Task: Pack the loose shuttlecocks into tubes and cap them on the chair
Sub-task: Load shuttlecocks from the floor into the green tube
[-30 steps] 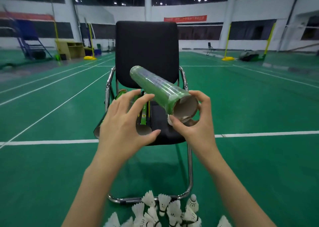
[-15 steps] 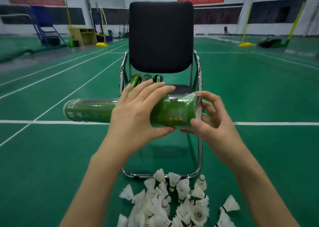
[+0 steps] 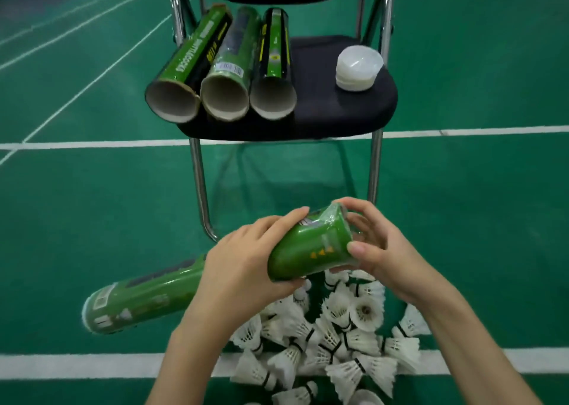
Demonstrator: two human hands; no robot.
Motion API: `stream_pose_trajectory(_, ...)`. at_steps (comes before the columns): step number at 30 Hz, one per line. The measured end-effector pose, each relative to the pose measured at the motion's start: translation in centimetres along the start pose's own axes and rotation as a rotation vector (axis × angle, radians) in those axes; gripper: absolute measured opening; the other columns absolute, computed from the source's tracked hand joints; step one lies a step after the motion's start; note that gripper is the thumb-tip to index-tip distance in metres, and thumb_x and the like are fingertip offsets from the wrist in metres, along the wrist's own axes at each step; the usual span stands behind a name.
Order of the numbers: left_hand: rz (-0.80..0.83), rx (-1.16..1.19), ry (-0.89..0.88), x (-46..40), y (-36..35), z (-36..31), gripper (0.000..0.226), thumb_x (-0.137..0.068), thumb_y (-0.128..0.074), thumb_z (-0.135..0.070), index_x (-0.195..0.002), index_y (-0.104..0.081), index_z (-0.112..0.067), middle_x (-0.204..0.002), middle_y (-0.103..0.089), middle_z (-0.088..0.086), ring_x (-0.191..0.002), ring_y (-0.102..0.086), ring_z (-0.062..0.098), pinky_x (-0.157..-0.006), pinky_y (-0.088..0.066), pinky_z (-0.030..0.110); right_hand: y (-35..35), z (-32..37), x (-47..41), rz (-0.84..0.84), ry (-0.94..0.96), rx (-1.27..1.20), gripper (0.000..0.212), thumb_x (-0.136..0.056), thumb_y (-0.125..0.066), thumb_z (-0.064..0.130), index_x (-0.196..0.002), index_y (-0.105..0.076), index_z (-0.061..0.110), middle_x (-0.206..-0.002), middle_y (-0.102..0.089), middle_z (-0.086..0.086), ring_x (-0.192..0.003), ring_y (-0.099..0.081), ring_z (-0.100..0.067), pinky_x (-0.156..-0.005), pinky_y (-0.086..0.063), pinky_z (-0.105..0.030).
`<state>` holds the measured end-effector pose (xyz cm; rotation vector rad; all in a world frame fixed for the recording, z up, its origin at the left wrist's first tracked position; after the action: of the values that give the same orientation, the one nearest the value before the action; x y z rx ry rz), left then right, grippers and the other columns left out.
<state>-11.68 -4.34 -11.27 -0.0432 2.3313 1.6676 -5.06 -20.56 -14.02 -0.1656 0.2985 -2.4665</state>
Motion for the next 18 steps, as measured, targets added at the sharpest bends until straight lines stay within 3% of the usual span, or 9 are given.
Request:
stream_pose_trajectory(3,0.049,0.022,0.061,0.6,-3.8,1.3,0.084,-0.065,-0.048,-0.066,-0.141,-0.017,-0.051,-0.119,-0.057,-0.019,-0.098,-0.058,0.007,-0.069,-0.045,0.022,1.1,-3.4,-0.3,0.0,-0.082,-0.046,0.065,-0.055,-0.086,0.035,-0.114,-0.058,0.032,-0.116,-0.061,0.008,-0.108,-0.062,-0.022,-0.072,-0.056,-0.036)
stream_pose_trajectory(6,0.082,0.03,0.1,1.2,-6.8,2.6,0.09,-0.064,-0.063,-0.062,-0.141,-0.017,-0.052,-0.118,-0.057,-0.017,-0.097,-0.058,0.007,-0.064,-0.045,0.021,2.1,-5.9,-0.7,-0.008,-0.147,0.047,0.059,-0.068,-0.077,0.022,-0.12,-0.053,0.039,-0.118,-0.06,0.02,-0.112,-0.059,-0.012,-0.082,-0.053,-0.032)
stream_pose_trajectory(8,0.094,0.025,0.127,1.8,-8.5,3.6,0.095,-0.062,-0.073,-0.056,-0.142,-0.022,-0.049,-0.114,-0.059,-0.015,-0.092,-0.058,0.009,-0.062,-0.041,0.018,3.1,-7.6,-1.0,-0.02,-0.2,0.177,0.063,-0.071,-0.077,0.029,-0.124,-0.048,0.045,-0.122,-0.058,0.021,-0.113,-0.057,-0.006,-0.09,-0.05,-0.03)
stream_pose_trajectory(11,0.108,-0.015,0.161,2.7,-11.0,5.2,0.096,-0.06,-0.077,-0.051,-0.142,-0.026,-0.046,-0.108,-0.061,-0.01,-0.086,-0.057,0.012,-0.063,-0.039,0.019,4.8,-10.1,-1.0,-0.064,-0.262,0.379,0.064,-0.069,-0.07,0.04,-0.127,-0.046,0.038,-0.127,-0.054,0.017,-0.11,-0.057,-0.002,-0.093,-0.048,-0.028)
stream_pose_trajectory(13,0.115,-0.027,0.174,3.3,-12.5,6.0,0.096,-0.061,-0.079,-0.049,-0.142,-0.027,-0.046,-0.107,-0.062,-0.007,-0.087,-0.059,0.016,-0.064,-0.043,0.024,6.1,-11.7,-0.6,-0.143,-0.289,0.506,0.055,-0.072,-0.068,0.04,-0.124,-0.05,0.032,-0.121,-0.057,0.019,-0.104,-0.057,0.004,-0.09,-0.049,-0.024)
stream_pose_trajectory(18,0.168,0.034,0.245,4.4,-14.9,6.9,0.094,-0.064,-0.077,-0.048,-0.141,-0.023,-0.048,-0.109,-0.062,-0.004,-0.091,-0.059,0.02,-0.066,-0.05,0.034,8.3,-14.7,0.8,-0.324,-0.254,0.631,0.022,-0.082,-0.068,0.016,-0.099,-0.064,0.028,-0.101,-0.064,0.019,-0.093,-0.056,0.011,-0.082,-0.048,-0.013)
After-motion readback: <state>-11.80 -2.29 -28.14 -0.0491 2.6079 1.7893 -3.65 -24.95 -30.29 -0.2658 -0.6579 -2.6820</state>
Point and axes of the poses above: each hand's wrist, its own x-axis away from the middle knuckle, its own y-axis out of the back of the hand, z = x × y, the point moved 5 cm from there along -x, towards the middle knuckle
